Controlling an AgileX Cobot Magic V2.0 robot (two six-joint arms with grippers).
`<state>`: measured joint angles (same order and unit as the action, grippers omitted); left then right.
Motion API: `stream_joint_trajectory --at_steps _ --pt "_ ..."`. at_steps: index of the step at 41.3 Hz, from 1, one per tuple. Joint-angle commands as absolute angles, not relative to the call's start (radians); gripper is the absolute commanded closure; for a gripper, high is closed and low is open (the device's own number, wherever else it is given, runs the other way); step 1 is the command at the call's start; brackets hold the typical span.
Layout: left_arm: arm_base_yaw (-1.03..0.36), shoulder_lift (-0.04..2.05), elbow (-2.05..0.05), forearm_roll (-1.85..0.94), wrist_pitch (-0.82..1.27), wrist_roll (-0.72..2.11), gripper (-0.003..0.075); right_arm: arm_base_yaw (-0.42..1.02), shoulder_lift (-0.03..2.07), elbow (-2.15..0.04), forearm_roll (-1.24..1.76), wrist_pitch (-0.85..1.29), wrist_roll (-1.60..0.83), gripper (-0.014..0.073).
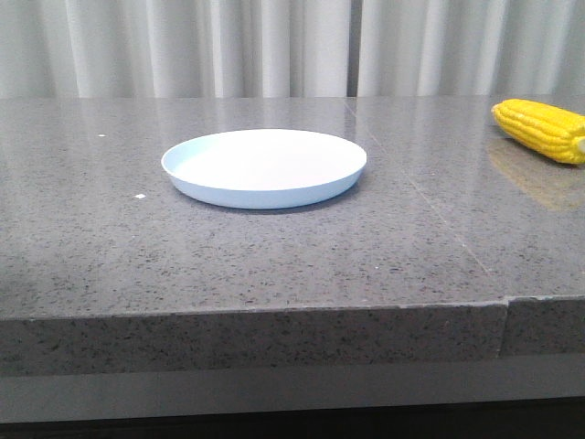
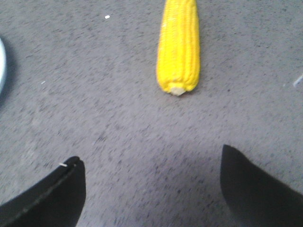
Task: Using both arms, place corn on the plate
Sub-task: 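Lower the right gripper and grasp the yellow corn cob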
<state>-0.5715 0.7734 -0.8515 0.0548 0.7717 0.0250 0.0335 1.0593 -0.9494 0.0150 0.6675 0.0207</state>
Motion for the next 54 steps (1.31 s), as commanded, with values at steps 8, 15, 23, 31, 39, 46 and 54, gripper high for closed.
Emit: stream_joint_trajectory --at_steps 8,15,23,31,39,46,54 --pt "-0.579 0.776 -0.881 0.048 0.702 0.016 0.0262 -0.027 1.309 -1.231 0.0 0.709 0.0 -0.0008" --pt "-0.579 0.776 -0.881 0.048 0.702 0.016 0.0262 -0.027 1.474 -1.389 0.0 0.78 -0.013 -0.0008" --pt "-0.579 0.776 -0.881 0.048 0.702 0.016 0.0262 -0.027 1.642 -1.527 0.0 0.811 -0.022 -0.0008" --pt "-0.579 0.776 -0.881 0.048 0.702 0.016 0.0262 -0.027 1.768 -1.606 0.0 0.806 -0.052 -0.0008" --pt "-0.579 0.776 -0.881 0.048 0.7 0.016 0.0262 -0.027 1.851 -1.652 0.0 0.792 -0.058 -0.0008" --pt "-0.579 0.776 -0.881 0.048 0.7 0.016 0.0262 -0.027 1.868 -1.661 0.009 0.801 -0.058 0.0187" --pt "-0.579 0.776 -0.881 0.048 0.7 0.016 0.0262 -0.027 1.865 -1.662 0.018 0.813 -0.058 0.0346"
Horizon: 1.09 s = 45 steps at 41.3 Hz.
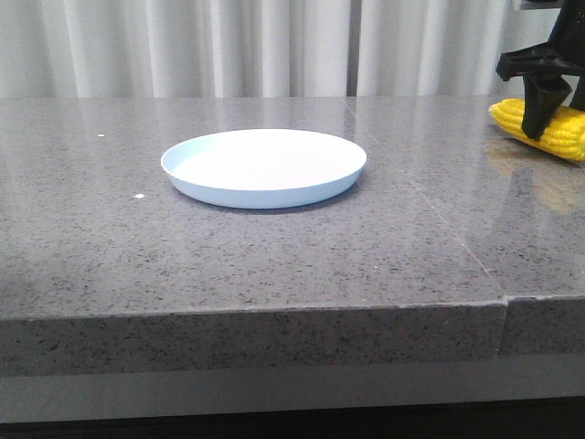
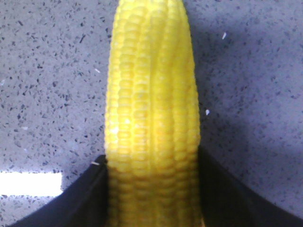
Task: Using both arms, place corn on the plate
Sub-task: 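Lower the right gripper and grasp the yellow corn cob, then carry the corn cob with the right gripper over the plate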
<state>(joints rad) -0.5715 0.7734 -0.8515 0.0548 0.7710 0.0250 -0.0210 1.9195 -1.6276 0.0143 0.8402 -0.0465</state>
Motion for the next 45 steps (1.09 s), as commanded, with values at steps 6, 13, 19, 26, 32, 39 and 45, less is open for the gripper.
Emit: stream_joint_trajectory --at_steps 6,13,19,26,32,39,45 --pt "-0.579 0.776 -0.881 0.048 0.7 0.016 0.0262 -0.006 1.816 -1.662 0.046 0.832 -0.058 0.0346" --pt "-0.579 0.776 -0.881 0.048 0.7 0.016 0.0262 0.081 1.722 -1.662 0.094 0.892 -0.059 0.0346" --pt "-0.579 0.776 -0.881 0.048 0.7 0.016 0.0262 0.186 1.668 -1.662 0.151 0.917 -0.059 0.0346" --pt "-0.579 0.776 -0.881 0.048 0.7 0.016 0.0262 0.305 1.66 -1.658 0.283 0.91 -0.056 0.0346" --pt "-0.579 0.776 -0.881 0.048 0.7 0.016 0.0262 0.394 1.661 -1.625 0.375 0.829 -0.054 0.0346" --pt "-0.579 0.776 -0.881 0.048 0.7 0.016 0.0262 0.466 1.661 -1.553 0.404 0.649 -0.008 0.0346" --pt "-0.579 0.776 -0.881 0.048 0.7 0.016 0.0262 0.497 1.662 -1.489 0.412 0.523 0.038 0.0346"
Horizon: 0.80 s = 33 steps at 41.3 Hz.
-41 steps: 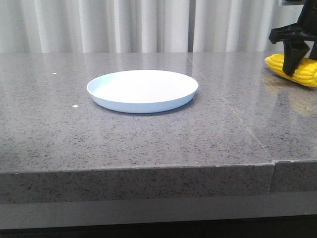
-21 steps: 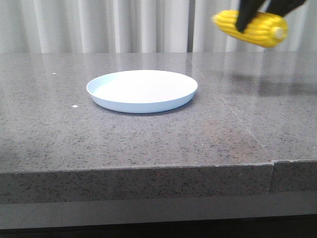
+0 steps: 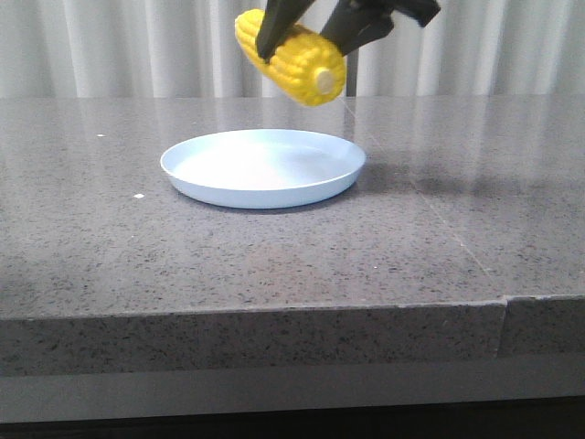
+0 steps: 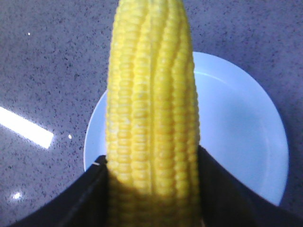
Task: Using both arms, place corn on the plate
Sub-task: 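Carry the corn cob with the right gripper over the plate, then lower the corn onto the plate and open the right gripper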
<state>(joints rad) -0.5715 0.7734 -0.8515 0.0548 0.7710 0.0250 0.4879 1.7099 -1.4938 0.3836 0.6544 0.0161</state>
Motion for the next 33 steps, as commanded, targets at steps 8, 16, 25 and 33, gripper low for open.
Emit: stream_joint_trajectory --at_steps 8,16,25,33 --pt "-0.579 0.776 -0.881 0.048 0.7 0.016 0.0262 0.5 1.693 -1.432 0.431 0.448 0.057 0.0325" --pt "-0.579 0.776 -0.881 0.048 0.7 0.016 0.0262 0.5 1.763 -1.434 0.46 0.422 0.057 0.0242" --pt "-0.579 0.776 -0.881 0.048 0.7 0.016 0.0262 0.5 1.782 -1.436 0.46 0.4 0.057 0.0074" --pt "-0.579 0.776 -0.881 0.048 0.7 0.016 0.0262 0.5 1.767 -1.436 0.45 0.402 0.056 -0.0059"
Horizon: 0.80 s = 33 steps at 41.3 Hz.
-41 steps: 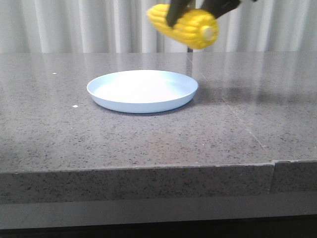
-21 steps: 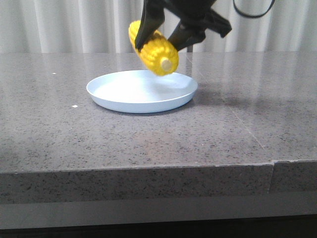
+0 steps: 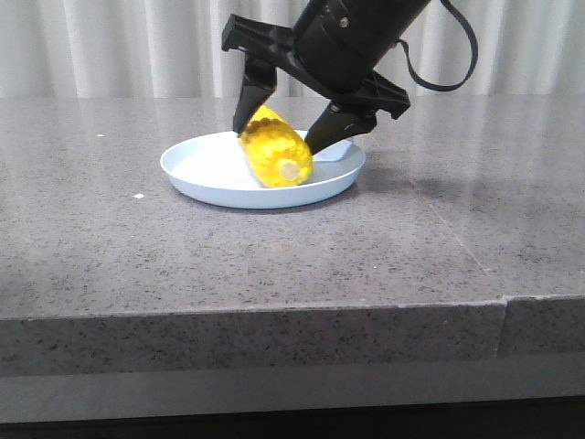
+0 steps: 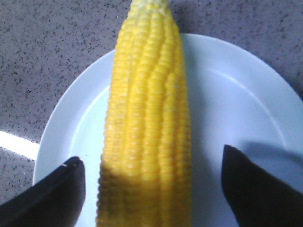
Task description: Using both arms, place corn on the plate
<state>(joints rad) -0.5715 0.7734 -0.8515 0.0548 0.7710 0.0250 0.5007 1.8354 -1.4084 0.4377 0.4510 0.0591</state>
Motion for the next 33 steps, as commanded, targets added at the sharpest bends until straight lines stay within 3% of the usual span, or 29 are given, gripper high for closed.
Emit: stream_joint_trajectory --at_steps 1,9,21,33 --pt "-0.579 0.776 -0.881 0.048 0.7 0.016 0.0262 0.5 1.761 -1.436 0.446 0.403 0.056 -0.0058" --pt "-0.579 0.776 -0.881 0.048 0.7 0.016 0.0262 0.5 1.648 -1.436 0.345 0.48 0.021 -0.0055" --pt "-0.579 0.776 -0.881 0.048 0.7 0.016 0.0262 0.5 1.363 -1.434 0.055 0.777 0.014 -0.005" --pt "-0.579 0.776 -0.881 0.048 0.7 0.016 0.0262 0.5 1.069 -1.325 0.018 0.935 -0.011 -0.005"
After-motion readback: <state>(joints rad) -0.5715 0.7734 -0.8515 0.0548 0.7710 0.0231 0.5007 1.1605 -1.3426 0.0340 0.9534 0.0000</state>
